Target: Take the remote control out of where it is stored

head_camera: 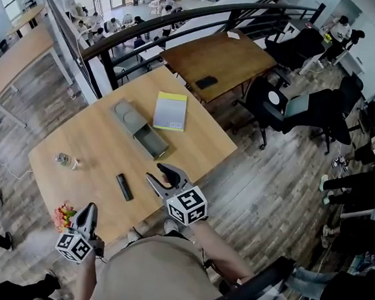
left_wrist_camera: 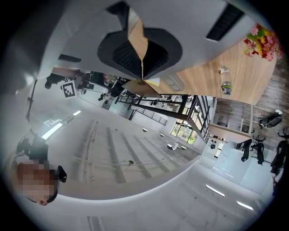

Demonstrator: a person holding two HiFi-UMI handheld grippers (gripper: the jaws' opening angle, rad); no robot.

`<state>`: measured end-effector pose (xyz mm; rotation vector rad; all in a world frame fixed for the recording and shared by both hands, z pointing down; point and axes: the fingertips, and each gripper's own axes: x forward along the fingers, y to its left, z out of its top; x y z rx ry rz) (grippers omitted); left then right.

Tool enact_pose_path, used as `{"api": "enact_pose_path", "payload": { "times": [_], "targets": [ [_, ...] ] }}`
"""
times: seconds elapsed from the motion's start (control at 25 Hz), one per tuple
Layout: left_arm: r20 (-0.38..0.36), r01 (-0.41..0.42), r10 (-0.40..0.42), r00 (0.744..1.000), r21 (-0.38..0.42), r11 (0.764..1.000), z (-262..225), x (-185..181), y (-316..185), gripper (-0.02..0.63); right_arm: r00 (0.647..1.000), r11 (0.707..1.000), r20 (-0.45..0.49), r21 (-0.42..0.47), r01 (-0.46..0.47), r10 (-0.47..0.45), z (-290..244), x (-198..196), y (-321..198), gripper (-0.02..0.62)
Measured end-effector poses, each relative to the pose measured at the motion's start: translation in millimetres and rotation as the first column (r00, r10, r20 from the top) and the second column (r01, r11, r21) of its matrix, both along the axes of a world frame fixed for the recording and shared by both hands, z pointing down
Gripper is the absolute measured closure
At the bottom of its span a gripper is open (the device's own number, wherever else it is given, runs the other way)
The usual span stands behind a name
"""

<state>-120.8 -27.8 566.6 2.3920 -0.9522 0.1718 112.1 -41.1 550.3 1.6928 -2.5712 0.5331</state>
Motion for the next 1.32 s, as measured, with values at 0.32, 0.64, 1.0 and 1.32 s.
{"api": "enact_pose_path", "payload": {
  "times": [0.32, 0.64, 1.0, 1.32],
  "targets": [
    [0.007, 0.012, -0.012, 1.000, 0.002, 1.000, 1.6, 13.9, 5.2, 0.606, 1.000, 1.000, 0.021, 0.004, -0.013, 0.013, -1.5, 30.4, -1.0, 0.408],
    [0.006, 0.021, -0.021, 1.000, -0.003, 1.000, 3.1, 34.8, 21.2, 0.606, 1.000, 1.000, 0.018, 0.004, -0.016, 0.016, -4.2, 57.9, 10.3, 0.410],
    [-0.011, 0.032, -0.032, 0.999, -0.008, 0.999, 14.1, 60.8, 44.1, 0.606, 1.000, 1.000, -0.015, -0.027, 0.009, -0.010, 9.5, 79.6, 39.6, 0.426],
    [-0.006, 0.042, -0.043, 0.999, -0.030, 0.999, 23.2, 67.1, 60.4, 0.606, 1.000, 0.998, -0.021, -0.064, 0.015, -0.017, 25.3, 85.0, 53.7, 0.426]
  ]
}}
